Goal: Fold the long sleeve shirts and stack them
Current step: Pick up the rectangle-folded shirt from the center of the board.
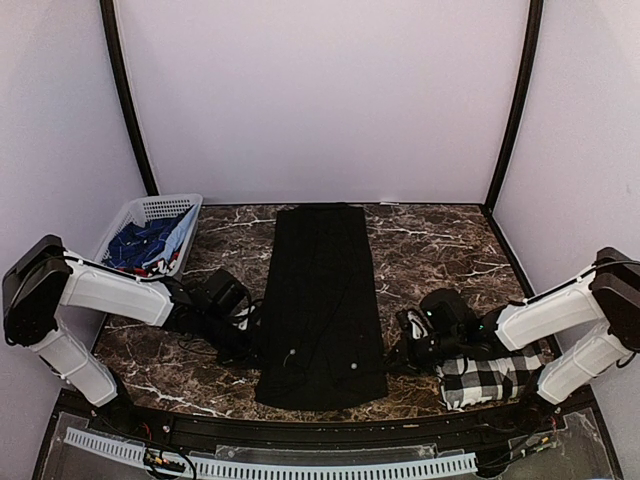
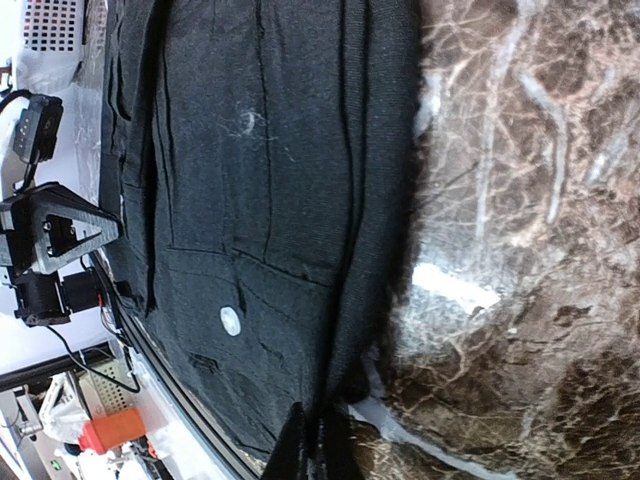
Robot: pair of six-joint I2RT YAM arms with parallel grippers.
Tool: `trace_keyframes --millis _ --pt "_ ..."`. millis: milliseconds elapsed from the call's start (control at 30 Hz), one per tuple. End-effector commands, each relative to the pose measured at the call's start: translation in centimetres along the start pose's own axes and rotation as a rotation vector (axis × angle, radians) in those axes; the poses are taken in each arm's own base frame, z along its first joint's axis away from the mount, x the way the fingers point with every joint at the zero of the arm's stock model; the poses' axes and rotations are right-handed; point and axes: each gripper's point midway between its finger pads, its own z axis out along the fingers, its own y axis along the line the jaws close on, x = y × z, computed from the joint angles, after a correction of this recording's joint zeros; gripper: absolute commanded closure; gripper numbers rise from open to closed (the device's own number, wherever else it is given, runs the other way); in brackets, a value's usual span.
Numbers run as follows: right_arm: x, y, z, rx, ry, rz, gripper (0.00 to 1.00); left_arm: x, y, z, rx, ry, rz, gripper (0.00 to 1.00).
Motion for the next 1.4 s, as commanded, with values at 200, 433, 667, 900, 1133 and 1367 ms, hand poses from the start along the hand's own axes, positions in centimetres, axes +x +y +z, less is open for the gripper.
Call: trace_keyframes --millis 200,433,667,900,1133,1367 --pt "-1.3 2.9 -0.5 -0.043 -0.029 -0.048 1.00 -0.1 -1.8 -1.6 0.035 -0.015 0.049 1.00" --pt "-3.2 4.7 -1.6 -0.054 -0.081 -0.077 1.00 -0.8 -3.4 -2.7 0.068 -0.029 0.072 1.00" --pt "-7.2 6.2 -2.5 -0.098 -0.136 -0.079 1.00 -2.9 -4.7 -4.0 0.184 -0.036 0.001 1.00" --pt "-11.2 7.4 -2.2 -0.102 -0.180 -0.102 1.00 -5.8 -6.1 -5.1 0.305 -0.054 -0.074 1.00" --pt "-11.5 7.5 -1.7 -0.127 -0.174 -0.078 1.00 -4.8 -5.3 -5.5 0.294 -0.058 -0.109 1.00" --pt "-10.9 7.2 -1.9 -0.143 -0.173 -0.056 1.00 -4.0 -4.3 -5.3 0.285 -0.054 -0.145 1.00"
